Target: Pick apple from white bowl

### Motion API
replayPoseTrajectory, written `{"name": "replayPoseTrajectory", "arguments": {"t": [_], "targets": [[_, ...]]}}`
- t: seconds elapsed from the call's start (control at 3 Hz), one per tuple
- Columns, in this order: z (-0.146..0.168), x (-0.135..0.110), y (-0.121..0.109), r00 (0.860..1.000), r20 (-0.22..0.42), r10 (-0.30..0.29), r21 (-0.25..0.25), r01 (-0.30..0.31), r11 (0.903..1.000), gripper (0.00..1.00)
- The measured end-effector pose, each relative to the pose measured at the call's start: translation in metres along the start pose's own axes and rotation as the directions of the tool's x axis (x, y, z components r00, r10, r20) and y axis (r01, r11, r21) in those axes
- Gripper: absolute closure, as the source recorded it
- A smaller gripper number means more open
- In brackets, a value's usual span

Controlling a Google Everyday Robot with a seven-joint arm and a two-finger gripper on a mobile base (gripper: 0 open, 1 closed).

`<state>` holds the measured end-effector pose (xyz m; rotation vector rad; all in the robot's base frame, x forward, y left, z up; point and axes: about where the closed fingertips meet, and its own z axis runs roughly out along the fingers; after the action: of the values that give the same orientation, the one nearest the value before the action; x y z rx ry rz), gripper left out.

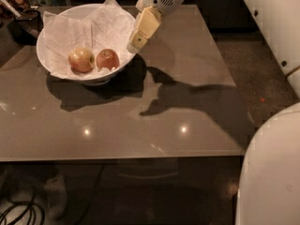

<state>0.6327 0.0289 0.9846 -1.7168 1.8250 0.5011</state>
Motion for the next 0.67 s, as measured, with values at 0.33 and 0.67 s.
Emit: {"name": "replayPoseTrajectory", "arguments": {"t": [0.33,0.67], "targets": [[0.0167,-0.0080,-0.0062,1.000,-0.008,-0.022,-0.004,0.022,0.9998,0.00],[0.0178,-0.0108,-0.0046,1.000,0.007,-0.030,-0.001,0.030,0.9995,0.00]]}}
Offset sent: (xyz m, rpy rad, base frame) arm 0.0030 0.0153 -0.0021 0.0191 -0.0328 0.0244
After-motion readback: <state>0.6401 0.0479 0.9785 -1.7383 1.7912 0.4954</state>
